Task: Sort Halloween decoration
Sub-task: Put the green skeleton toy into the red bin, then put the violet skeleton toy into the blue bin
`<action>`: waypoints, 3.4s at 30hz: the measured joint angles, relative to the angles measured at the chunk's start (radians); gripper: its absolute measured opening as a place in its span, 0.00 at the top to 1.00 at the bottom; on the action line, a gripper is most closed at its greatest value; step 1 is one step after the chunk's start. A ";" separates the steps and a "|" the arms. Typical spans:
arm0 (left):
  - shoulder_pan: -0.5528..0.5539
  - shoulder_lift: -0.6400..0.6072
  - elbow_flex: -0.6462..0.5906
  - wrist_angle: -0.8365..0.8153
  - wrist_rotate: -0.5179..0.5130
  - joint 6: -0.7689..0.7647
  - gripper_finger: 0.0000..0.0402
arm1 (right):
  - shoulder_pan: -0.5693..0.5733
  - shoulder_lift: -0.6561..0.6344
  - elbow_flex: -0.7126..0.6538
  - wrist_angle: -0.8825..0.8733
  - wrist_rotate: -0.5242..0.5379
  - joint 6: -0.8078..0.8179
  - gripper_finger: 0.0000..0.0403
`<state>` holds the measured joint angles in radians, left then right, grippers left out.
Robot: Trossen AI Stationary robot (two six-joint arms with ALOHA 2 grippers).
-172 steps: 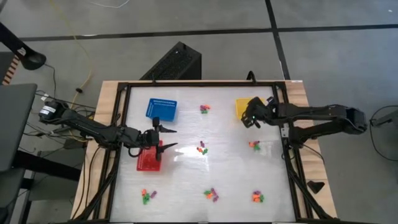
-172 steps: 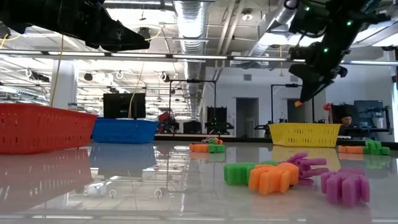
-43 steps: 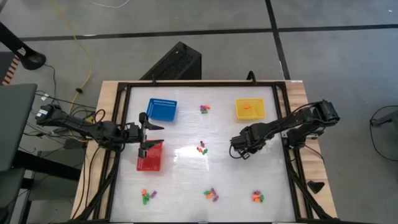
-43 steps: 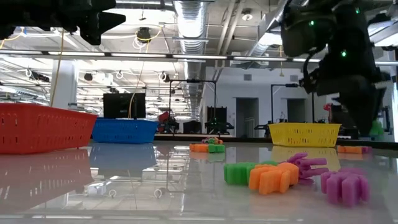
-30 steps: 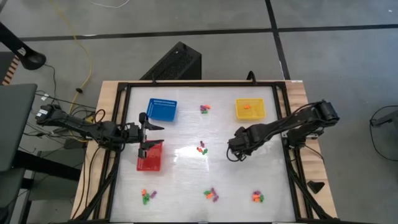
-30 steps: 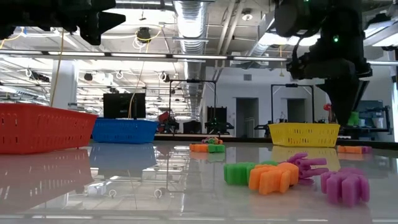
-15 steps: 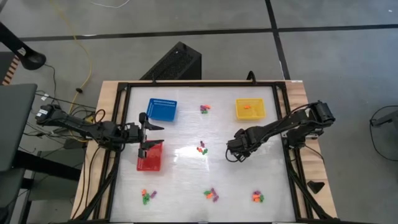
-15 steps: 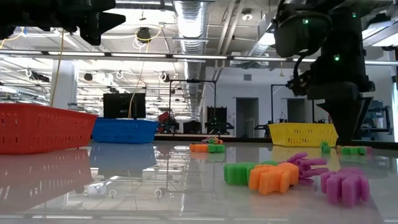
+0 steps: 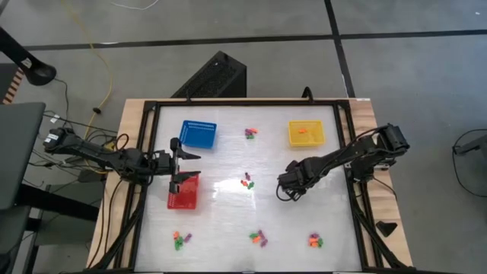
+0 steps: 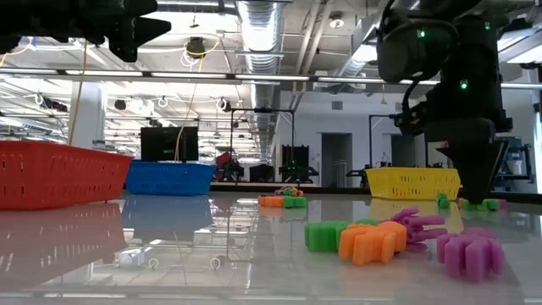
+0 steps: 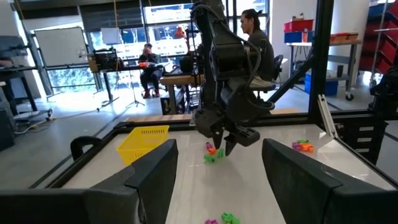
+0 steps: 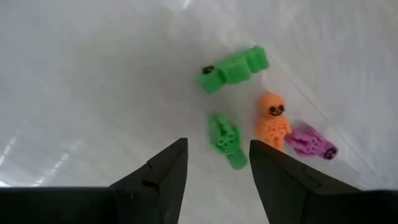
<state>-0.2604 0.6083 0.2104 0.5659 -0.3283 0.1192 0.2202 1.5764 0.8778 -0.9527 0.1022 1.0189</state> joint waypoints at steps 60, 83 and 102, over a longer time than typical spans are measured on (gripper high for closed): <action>0.000 -0.155 0.087 -0.657 -0.473 -0.250 0.44 | -0.060 0.816 1.025 1.181 -0.029 -0.960 0.86; 0.000 -0.177 0.087 -0.666 -0.479 -0.234 0.44 | -0.158 0.812 1.045 1.029 -0.211 -0.866 0.42; 0.000 -0.177 0.087 -0.683 -0.462 -0.257 0.44 | -0.036 0.362 0.996 -0.139 -0.194 -0.903 0.44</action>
<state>-0.2600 0.4316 0.2977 -0.1169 -0.7900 -0.1381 0.1847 1.9388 1.8742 -1.0913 -0.0919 0.1155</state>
